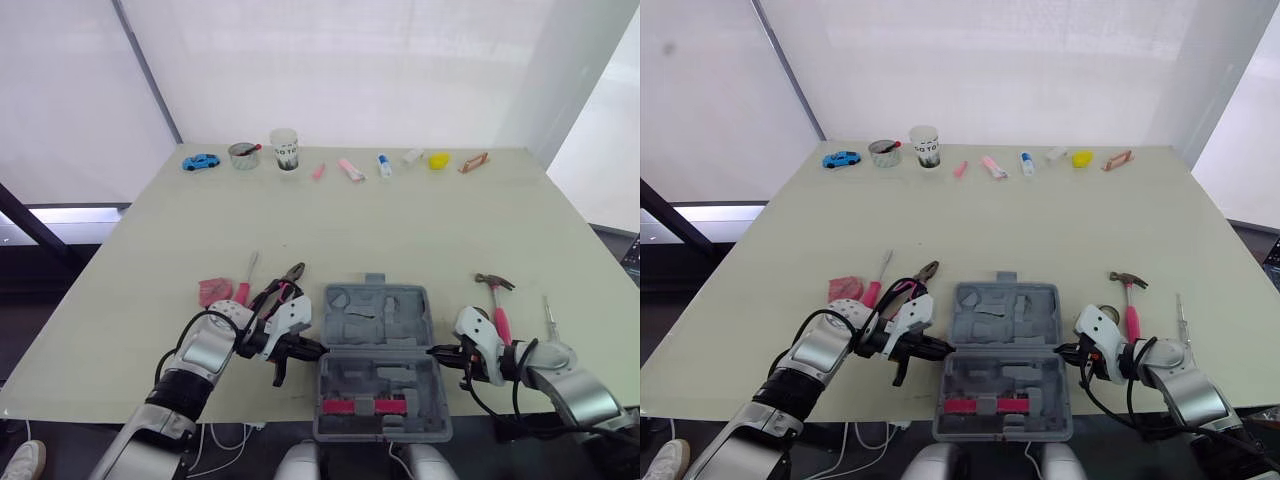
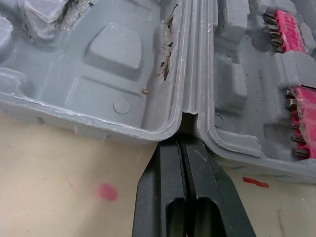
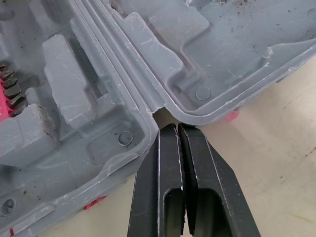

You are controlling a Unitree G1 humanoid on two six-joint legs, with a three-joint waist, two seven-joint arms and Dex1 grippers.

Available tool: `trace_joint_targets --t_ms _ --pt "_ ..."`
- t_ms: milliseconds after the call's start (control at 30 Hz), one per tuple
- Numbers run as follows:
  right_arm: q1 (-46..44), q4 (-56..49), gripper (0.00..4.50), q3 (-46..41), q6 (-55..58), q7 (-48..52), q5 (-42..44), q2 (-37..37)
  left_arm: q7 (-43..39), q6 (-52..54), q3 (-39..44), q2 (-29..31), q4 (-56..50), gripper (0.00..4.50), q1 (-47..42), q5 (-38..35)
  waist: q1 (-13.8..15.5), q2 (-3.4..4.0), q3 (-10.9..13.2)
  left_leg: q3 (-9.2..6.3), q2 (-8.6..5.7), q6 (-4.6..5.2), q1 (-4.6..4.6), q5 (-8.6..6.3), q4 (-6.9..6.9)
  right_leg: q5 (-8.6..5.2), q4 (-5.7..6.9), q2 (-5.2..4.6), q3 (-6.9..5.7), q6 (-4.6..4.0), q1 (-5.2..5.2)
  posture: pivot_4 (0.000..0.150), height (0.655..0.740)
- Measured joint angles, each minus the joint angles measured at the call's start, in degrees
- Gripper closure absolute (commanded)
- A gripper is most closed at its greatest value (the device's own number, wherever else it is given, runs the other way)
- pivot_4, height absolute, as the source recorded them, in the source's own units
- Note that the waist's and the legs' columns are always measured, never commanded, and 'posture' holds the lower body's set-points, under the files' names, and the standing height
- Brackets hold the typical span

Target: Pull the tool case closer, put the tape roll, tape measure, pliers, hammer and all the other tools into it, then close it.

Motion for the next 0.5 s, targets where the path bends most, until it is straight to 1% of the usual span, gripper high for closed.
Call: trace_joint_targets --t_ms 167,333,500 --pt "0.5 -0.9 4.4 0.0 1.1 0.2 0.4 -0.1 -0.4 0.6 -0.1 0.4 -0.3 4.5 0.3 -0.6 0.0 0.0 0.0 -0.01 0.0 0.0 0.0 0.0 0.0 0.0 0.0 0.0 0.0 0.0 0.0 0.15 0.74" --pt "1.7 -2.6 4.4 0.0 2.5 0.3 1.1 -0.5 -0.3 4.7 0.1 1.0 -3.5 4.5 2.5 -2.2 0.0 0.0 0.0 -0.02 0.01 0.0 -0.01 0.0 0.0 0.0 -0.01 0.0 -0.01 0.0 0.0 0.15 0.74" --pt "2.1 -3.1 4.4 0.1 3.1 0.2 1.2 -0.4 -0.1 5.2 0.1 1.6 -4.8 4.5 3.8 -2.9 0.0 0.0 0.0 -0.03 0.01 0.0 0.0 0.0 0.0 -0.01 0.0 0.0 -0.01 -0.02 0.0 0.15 0.74"
